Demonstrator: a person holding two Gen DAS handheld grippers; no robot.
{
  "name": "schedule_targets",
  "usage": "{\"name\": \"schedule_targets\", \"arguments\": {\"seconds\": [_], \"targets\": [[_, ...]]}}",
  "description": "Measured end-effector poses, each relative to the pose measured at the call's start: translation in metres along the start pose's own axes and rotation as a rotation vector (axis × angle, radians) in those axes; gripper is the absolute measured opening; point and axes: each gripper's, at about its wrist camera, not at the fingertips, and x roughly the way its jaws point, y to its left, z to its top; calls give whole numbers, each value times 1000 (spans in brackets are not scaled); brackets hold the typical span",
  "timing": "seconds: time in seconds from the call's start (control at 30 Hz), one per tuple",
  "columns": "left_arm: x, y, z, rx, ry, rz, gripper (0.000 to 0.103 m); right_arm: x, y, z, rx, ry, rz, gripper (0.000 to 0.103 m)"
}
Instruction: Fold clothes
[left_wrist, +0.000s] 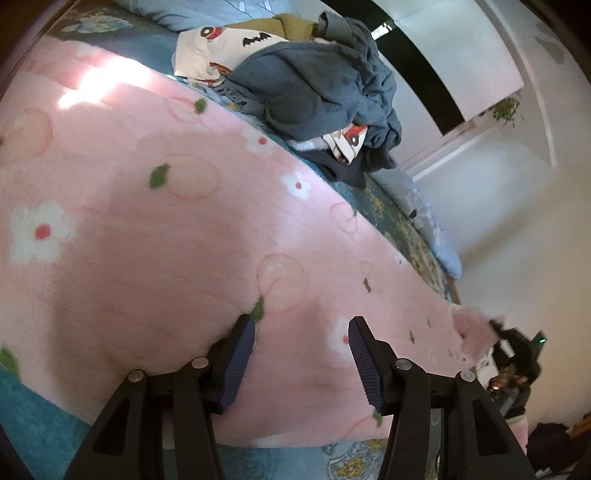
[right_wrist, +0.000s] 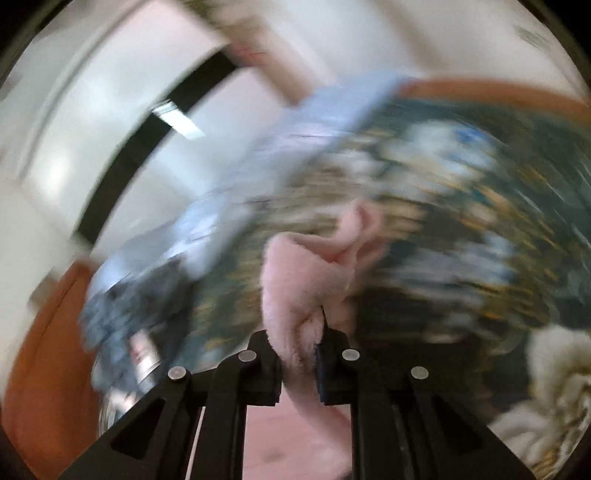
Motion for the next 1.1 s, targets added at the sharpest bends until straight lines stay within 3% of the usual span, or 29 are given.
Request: {"name": "schedule_targets", "arguments": {"seconds": [0.1,0.27,0.47,0.57,0.77,0.83,0.93,1.0,1.1], "targets": [[-5,3,-3,-4,-32,-27,57,1,74,-21,-176,28,150,14],[-12,7,-6,-2,-59,-52,57,36,155,-91,-302,173,314,14],[-20,16,-6,-50,-80,-73,57,90,202,-199,-401,426,320,15],[-21,17,-6,-55,-80,-78,57,98,209,-224,-423,479,321,15],[-24,17,-7,-60,-82,-84,57,87,233,-255,-575,509,330,22],[-25,18,-7,-67,-86,-90,57,88,234,-259,-589,537,345,35],[-24,17,-6,-85,-86,-108,60,85,232,-256,-574,577,423,48],[-19,13,-1,-108,-78,-134,63,79,226,-250,-563,571,457,48],[-4,0,14,-128,-40,-170,65,72,211,-231,-519,521,432,50]]}}
